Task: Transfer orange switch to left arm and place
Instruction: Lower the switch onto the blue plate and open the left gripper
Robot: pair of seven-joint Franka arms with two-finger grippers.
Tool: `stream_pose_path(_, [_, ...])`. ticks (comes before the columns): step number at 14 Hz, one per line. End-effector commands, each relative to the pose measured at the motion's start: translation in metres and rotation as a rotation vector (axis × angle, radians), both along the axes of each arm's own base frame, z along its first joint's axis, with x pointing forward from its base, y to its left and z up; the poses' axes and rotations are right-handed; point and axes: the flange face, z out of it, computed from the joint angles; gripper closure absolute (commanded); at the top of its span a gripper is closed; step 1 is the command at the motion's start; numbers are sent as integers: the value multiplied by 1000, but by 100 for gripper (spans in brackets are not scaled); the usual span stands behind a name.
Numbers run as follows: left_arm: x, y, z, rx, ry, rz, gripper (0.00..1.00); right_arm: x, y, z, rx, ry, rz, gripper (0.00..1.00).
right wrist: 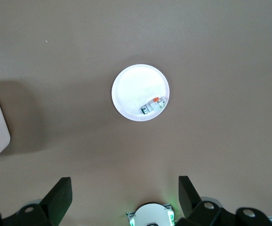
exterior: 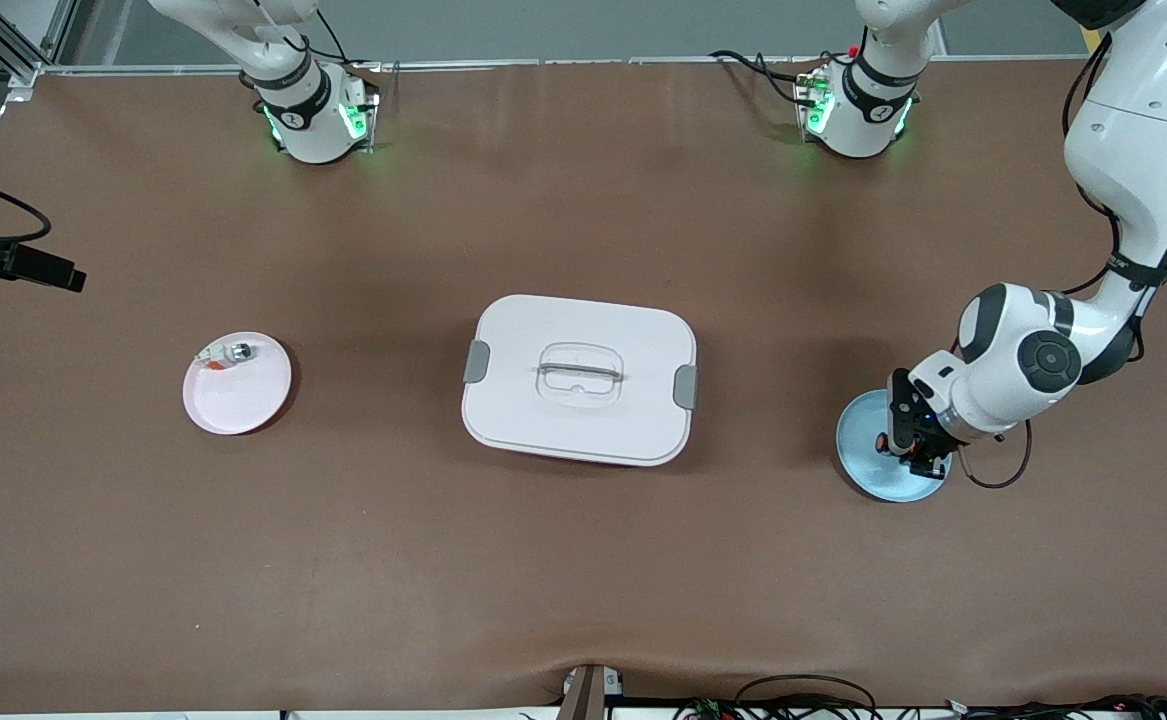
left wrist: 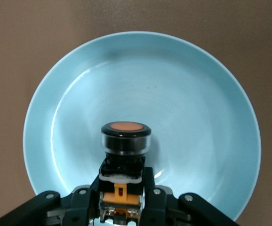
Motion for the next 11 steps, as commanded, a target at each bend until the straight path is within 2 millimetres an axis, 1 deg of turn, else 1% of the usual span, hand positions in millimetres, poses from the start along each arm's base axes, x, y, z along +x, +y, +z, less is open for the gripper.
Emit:
stream_pose_path(1, [3,-1,4,8,-19,-22,87,-9,3,7,19,-22,13,0])
stream_pose_path(3, [4,-2,5,9,-21,-21,64,-14,0,6,29,-34,69,0])
stream_pose_path(4, [4,-2,7,11,-25,-29,39,-18,-3,3,31,-51,96,0])
stream_pose_path(5, [5,5,9,8,-25,0,0,-24,-5,1,30,-63,98,0])
stream_pose_path(7, [7,13,15,10,-34,11,0,-32,-7,-3,29,-71,95,0])
stream_pose_path(11, [17,15,52,26,-40,38,0,-32,-12,0,25,-73,178,0])
